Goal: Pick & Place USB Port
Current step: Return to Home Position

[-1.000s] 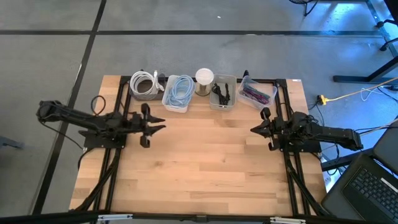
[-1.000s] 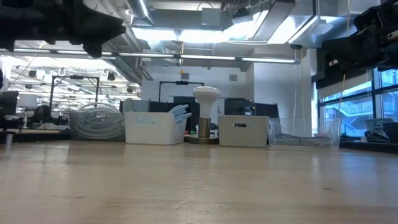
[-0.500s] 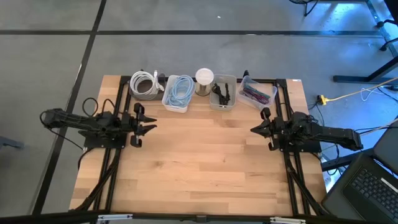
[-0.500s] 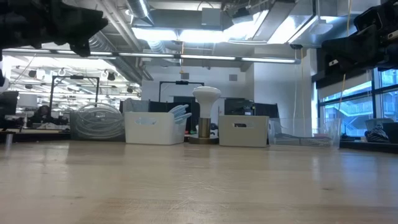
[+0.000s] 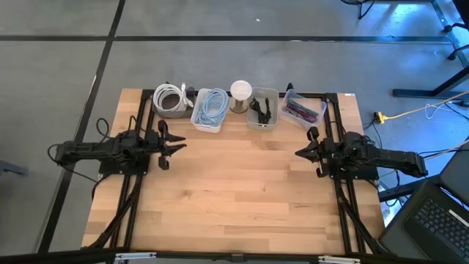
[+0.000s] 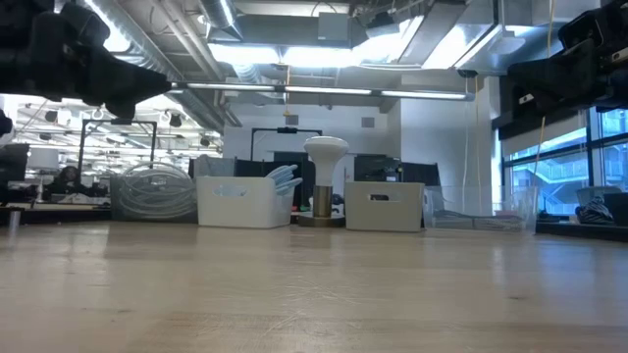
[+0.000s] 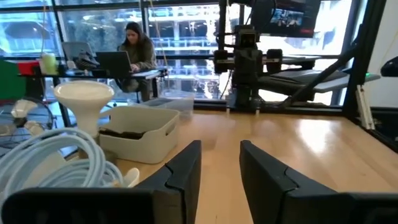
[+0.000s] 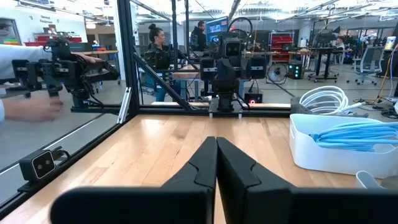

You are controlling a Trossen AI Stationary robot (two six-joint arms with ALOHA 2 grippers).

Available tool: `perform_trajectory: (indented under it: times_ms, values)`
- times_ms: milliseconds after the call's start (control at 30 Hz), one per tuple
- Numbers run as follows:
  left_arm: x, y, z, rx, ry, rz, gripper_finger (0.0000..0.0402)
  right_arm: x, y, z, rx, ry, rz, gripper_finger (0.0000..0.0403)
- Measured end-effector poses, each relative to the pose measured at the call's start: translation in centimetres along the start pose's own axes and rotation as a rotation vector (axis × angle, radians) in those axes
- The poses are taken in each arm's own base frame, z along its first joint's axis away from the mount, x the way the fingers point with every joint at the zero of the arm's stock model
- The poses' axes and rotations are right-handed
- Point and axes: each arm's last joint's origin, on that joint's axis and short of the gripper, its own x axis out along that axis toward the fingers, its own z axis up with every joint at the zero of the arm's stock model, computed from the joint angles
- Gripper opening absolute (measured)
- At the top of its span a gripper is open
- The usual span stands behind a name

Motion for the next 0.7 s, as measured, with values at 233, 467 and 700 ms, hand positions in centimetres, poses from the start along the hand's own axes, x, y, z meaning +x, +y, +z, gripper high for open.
perform_trajectory:
  times_ms: [233,467,700]
  values:
    - [0.00,-0.04,0.01,-0.035,-0.001,-0.004,0.0102,0.00,0.00,0.00,0.000,0.000,0.000,0.0010]
    - [-0.01,-0.21,-0.01,-0.035,0.002,-0.021,0.0101,0.00,0.00,0.00,0.000,0.000,0.000,0.0010]
    - [0.00,-0.21,-0.01,-0.035,0.002,-0.021,0.0103,0.00,0.00,0.00,0.000,0.000,0.000,0.0010]
